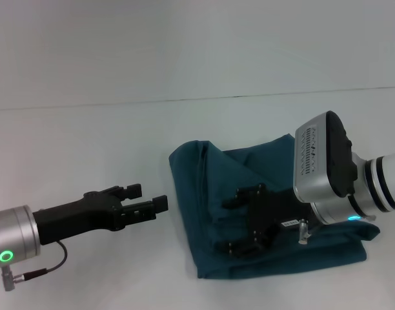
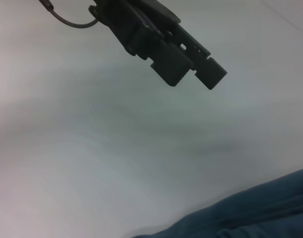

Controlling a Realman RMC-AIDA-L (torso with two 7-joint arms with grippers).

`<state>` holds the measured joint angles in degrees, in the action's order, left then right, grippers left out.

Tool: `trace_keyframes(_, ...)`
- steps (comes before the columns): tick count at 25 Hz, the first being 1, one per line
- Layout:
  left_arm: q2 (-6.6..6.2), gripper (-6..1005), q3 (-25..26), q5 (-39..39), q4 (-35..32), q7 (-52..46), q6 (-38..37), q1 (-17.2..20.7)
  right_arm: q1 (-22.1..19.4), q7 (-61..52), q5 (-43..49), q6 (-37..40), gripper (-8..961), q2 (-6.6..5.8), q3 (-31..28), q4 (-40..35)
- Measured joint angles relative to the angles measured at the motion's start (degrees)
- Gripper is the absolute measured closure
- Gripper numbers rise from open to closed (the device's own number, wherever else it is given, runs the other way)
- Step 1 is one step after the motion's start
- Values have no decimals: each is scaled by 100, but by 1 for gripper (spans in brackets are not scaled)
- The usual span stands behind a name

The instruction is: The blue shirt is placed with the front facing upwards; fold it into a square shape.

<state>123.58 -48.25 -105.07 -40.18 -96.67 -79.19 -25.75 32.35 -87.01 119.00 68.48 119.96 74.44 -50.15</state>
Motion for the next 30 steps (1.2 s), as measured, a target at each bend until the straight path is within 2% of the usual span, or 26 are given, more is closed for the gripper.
trace_keyframes(11,-6,96,12,5,-11,-1,10,-14,-1,0,57,-44,213,-9,156,-51)
trace_keyframes(14,-7,96,69,-8,-17,0,15,-14,0,0,61,-35,453,-9,181,-71)
trace_keyframes(20,-9,96,98,-24,-16,3,18,-18,0,0,53,-23,690,-9,182,-110)
trace_keyframes(25,-9,96,97,-17,-16,5,17,-18,-1,0,22,-26,861,-9,143,-110)
trace_keyframes(30,-9,96,96,-7,-16,6,12,-20,-55,9,-160,-38,879,-18,76,-161)
